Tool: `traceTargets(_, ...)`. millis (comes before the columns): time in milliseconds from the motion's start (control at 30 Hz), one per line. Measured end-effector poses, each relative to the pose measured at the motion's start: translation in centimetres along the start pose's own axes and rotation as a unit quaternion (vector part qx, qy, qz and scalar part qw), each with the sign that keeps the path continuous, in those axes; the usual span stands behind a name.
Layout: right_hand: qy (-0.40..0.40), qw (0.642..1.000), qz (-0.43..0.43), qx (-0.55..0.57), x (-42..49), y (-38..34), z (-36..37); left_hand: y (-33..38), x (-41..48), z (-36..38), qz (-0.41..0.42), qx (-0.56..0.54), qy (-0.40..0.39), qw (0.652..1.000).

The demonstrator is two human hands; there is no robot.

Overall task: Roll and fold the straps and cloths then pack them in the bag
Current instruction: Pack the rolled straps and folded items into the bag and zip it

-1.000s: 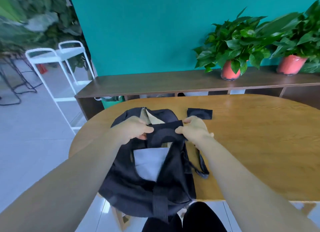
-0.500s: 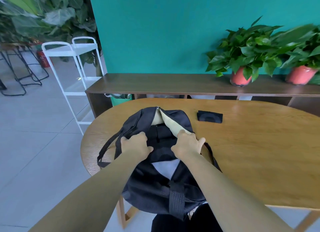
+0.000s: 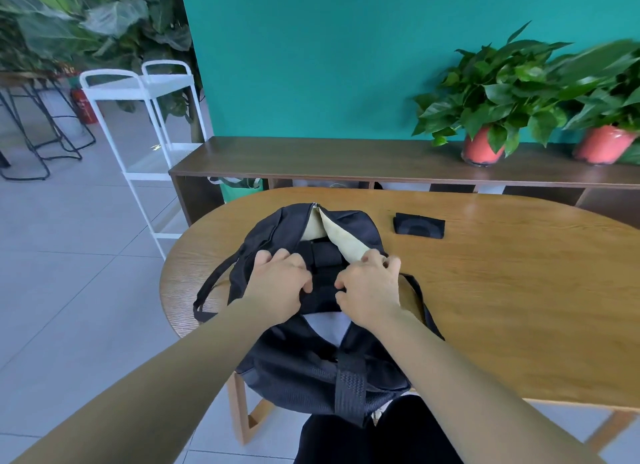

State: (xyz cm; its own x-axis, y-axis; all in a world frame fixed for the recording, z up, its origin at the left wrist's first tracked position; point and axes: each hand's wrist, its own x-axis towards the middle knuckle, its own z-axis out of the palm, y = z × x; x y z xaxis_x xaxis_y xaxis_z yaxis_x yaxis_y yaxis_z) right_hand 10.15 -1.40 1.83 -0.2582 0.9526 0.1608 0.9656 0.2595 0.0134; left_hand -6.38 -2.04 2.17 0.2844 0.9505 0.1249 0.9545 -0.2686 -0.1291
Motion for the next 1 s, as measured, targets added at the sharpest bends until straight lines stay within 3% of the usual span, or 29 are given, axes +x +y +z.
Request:
traceTargets(133,-0.028,0.998,-0.023,-0.055,-0.5,0.3,0.8,-0.5,0.1,0.5,-0.004,0.046,-0.079,0.996)
traceTargets(333,-0.073,0.994,-0.033,-0.076,-0.1,0.7,0.6,-0.7,0.1,0.2,-0.041,0.015,-0.145,0.988)
traceTargets(667,-0.004,1.000,0.002,-0.004,0.3,4.2,-2.0,2.7,3.5,-3.4,-0.011,-0.044,-0.005,0.999)
traceTargets(1000,0.009,0.993,0.107,0.036,2.8,13.5,-0.9,8.1,12.5,-2.9,0.009,-0.136,0.025,0.990)
